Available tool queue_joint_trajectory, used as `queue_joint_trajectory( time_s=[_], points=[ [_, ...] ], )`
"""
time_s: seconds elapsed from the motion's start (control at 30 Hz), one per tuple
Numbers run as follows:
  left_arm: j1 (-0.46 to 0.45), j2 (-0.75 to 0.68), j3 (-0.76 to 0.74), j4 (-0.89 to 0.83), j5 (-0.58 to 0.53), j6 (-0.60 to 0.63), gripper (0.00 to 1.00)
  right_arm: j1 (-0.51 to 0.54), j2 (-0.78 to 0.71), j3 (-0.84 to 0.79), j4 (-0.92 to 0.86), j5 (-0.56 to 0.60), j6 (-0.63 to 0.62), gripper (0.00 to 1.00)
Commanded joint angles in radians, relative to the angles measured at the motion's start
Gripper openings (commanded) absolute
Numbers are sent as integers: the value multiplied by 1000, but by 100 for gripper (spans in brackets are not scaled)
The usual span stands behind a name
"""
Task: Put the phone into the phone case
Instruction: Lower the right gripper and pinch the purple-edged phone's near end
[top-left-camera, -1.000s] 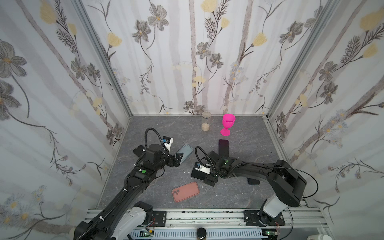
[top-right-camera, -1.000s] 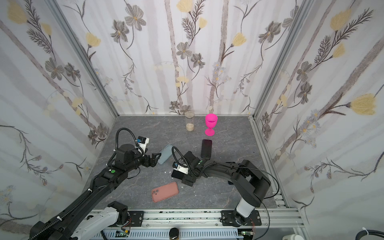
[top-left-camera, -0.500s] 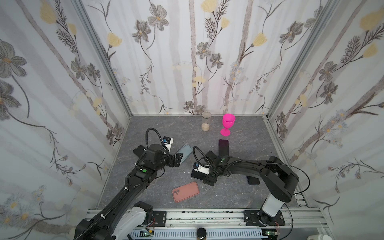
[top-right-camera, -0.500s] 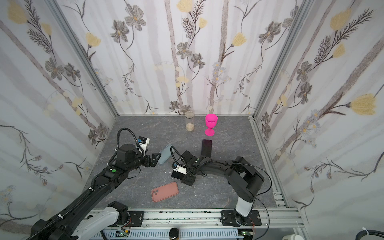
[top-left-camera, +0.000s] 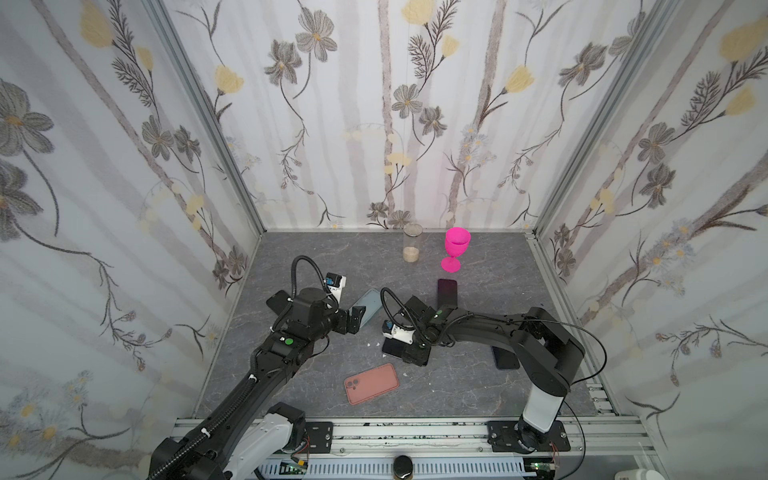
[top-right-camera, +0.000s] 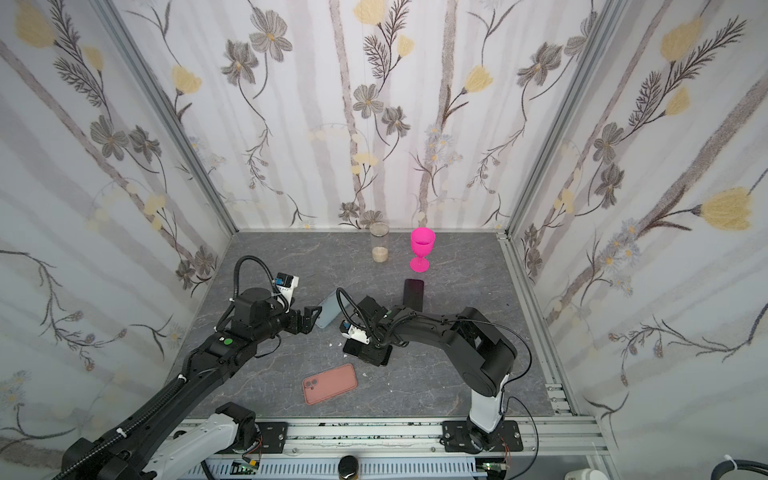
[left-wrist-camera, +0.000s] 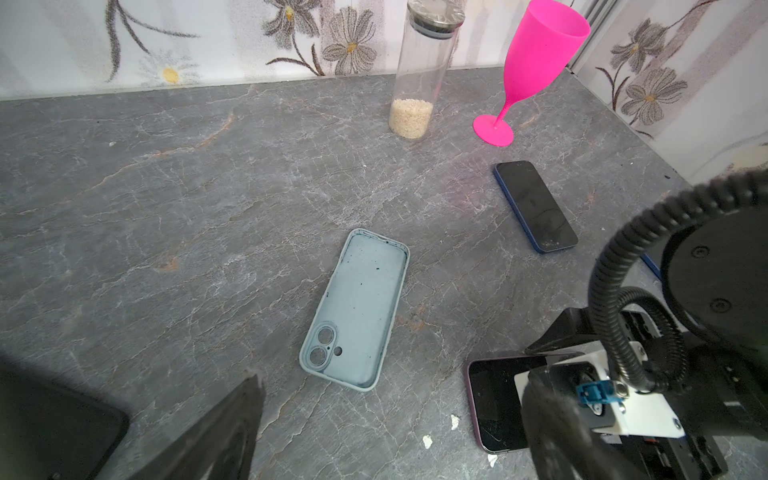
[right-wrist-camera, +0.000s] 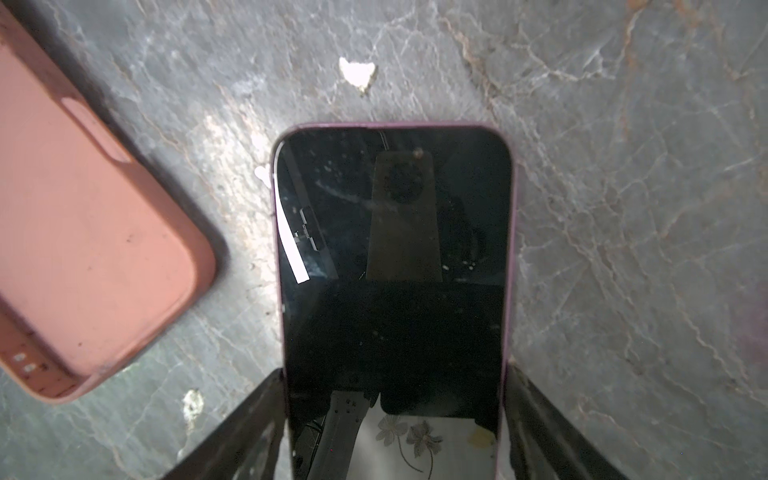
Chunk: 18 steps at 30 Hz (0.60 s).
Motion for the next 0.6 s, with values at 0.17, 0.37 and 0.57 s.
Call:
queue_joint_trajectory(
  time_s=[0.17, 0.37, 0.57],
  points=[
    [0, 13, 0, 5, -1, 9, 96, -7, 12, -13, -65, 81, -12, 70],
    [0, 31, 11, -2, -6, 9, 96, -15, 7, -7, -63, 75, -24, 64],
    [0, 36, 18, -4, 7, -1, 96, -23, -13, -14, -45, 86, -31, 56]
  ],
)
